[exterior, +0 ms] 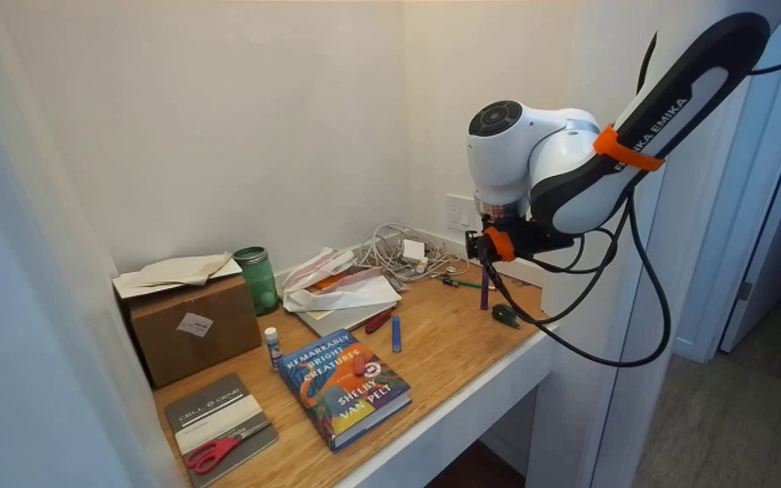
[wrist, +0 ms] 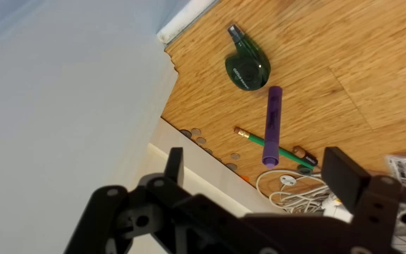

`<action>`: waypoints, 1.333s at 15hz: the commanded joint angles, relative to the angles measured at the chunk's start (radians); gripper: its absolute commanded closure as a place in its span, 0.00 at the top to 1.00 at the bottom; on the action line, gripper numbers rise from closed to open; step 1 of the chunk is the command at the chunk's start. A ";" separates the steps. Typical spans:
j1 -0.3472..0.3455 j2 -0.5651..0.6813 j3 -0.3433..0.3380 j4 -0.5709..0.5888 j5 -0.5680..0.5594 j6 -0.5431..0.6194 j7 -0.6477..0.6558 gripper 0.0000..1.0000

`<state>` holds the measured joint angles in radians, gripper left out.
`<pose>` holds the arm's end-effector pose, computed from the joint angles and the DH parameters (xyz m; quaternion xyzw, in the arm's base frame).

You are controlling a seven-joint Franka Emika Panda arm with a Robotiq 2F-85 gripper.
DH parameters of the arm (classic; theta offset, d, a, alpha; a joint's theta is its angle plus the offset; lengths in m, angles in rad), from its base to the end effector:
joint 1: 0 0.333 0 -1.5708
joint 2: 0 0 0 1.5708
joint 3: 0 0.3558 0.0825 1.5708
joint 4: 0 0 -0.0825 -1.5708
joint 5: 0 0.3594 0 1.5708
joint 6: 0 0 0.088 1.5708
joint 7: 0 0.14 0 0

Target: Pick up the purple marker and place it standing upwards on the shelf

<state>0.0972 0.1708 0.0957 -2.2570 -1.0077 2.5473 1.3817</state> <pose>0.5363 0.0994 0.3255 0.9403 -0.1745 0.2424 0.1631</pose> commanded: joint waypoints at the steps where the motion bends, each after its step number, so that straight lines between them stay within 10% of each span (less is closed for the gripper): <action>1: 0.000 -0.061 -0.002 -0.058 0.095 0.028 -0.129 1.00; 20: 0.000 -0.151 -0.001 -0.168 0.182 0.172 -0.333 1.00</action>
<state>0.0976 0.0199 0.0945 -2.4251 -0.8261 2.7191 1.0492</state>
